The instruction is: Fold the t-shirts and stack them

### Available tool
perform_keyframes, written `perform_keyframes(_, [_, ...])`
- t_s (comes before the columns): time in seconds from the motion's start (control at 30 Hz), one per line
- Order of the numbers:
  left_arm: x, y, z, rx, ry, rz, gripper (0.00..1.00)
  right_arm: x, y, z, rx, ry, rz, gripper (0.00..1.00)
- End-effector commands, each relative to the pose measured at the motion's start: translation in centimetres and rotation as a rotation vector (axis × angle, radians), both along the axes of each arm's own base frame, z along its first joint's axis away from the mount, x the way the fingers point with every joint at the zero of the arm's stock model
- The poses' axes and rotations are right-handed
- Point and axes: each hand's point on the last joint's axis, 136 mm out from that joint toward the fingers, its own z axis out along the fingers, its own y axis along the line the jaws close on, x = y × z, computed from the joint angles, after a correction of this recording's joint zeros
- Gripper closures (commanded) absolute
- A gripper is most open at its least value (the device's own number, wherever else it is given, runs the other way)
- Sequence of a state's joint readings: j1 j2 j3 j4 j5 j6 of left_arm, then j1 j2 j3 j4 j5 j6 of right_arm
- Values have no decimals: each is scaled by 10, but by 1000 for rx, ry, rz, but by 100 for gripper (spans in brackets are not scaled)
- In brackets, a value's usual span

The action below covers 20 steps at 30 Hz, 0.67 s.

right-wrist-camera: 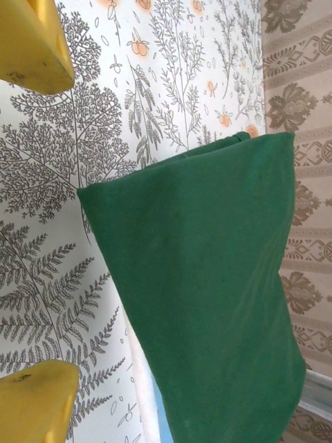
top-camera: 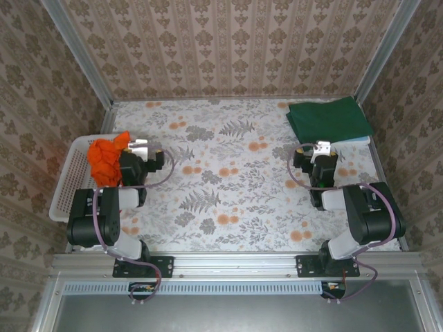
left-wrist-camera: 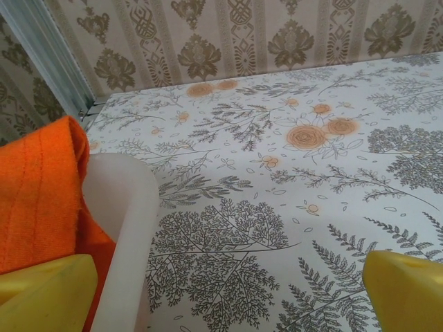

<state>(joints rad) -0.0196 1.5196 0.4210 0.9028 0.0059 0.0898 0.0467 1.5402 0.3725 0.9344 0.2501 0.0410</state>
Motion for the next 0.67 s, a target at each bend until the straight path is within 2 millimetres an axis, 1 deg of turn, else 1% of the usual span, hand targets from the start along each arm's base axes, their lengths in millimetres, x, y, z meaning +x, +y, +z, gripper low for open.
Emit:
perform_keyframes(0.0, [-9, 2, -23, 0, 73, 46, 0, 1, 3, 1, 15, 1, 6, 0])
perform_keyframes(0.63, [-8, 3, -24, -28, 86, 24, 0, 2, 3, 1, 19, 3, 10, 1])
